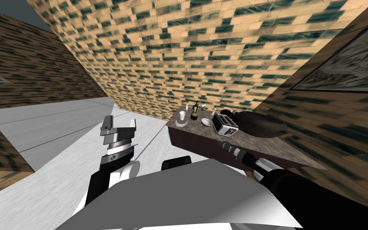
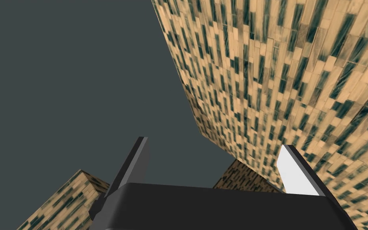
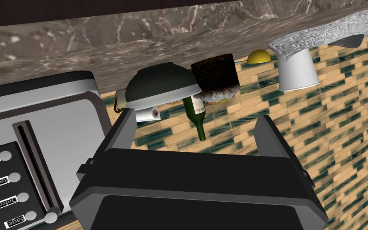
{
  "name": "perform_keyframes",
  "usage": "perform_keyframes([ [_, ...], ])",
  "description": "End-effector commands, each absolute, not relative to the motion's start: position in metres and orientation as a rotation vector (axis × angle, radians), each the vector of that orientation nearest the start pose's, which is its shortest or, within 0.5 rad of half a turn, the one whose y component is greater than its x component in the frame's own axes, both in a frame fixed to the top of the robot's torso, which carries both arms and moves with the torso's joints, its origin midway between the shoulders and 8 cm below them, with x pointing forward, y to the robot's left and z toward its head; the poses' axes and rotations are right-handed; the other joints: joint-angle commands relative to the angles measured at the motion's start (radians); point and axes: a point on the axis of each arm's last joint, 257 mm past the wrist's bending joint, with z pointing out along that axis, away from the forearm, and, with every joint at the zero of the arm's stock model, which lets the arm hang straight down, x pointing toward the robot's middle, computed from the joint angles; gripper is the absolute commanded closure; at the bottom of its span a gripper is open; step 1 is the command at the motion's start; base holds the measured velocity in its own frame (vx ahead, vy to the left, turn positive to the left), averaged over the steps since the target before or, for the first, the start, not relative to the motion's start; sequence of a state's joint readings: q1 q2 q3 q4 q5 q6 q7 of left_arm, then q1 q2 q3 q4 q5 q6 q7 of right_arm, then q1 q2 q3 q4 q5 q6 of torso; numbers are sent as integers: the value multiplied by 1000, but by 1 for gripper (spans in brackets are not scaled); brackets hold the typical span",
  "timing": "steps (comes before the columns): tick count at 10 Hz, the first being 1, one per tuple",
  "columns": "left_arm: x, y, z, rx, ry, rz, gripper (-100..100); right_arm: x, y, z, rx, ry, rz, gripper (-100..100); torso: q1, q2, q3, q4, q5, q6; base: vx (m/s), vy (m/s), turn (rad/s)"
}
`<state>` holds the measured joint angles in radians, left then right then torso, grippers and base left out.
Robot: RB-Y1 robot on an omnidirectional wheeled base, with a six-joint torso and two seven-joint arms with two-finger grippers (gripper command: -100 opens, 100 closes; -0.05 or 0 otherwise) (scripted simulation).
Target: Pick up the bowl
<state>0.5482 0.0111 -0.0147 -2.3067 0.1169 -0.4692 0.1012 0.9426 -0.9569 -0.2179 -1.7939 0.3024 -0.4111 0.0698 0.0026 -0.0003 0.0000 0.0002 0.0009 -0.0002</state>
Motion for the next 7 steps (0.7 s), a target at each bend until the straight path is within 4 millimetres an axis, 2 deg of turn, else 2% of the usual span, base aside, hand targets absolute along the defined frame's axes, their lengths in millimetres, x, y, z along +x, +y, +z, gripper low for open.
perform_keyframes([
  [1,339,292,15,-803,548,-1456,0,248,-489,-280,137,2073,266,-100,0,0,0,0,0,0,14,54,89],
  [2,339,292,15,-803,548,-1456,0,233,-512,-288,95,2138,194,-100,0,0,0,0,0,1,8,65,161],
  [3,339,292,15,-803,548,-1456,0,235,-512,-286,76,2144,192,-100,0,0,0,0,0,0,6,50,79],
  [4,339,292,15,-803,548,-1456,0,218,-535,-293,40,2202,122,-100,0,1,0,0,0,1,18,65,159],
  [5,339,292,15,-803,548,-1456,0,222,-535,-290,12,2211,119,-100,0,0,0,0,0,0,23,50,91],
  [6,339,292,15,-803,548,-1456,0,208,-558,-293,-36,2267,50,-100,0,0,0,0,0,1,28,63,184],
  [7,339,292,15,-803,548,-1456,0,211,-558,-292,-54,2272,48,-100,0,-1,-1,0,0,0,29,43,91],
])
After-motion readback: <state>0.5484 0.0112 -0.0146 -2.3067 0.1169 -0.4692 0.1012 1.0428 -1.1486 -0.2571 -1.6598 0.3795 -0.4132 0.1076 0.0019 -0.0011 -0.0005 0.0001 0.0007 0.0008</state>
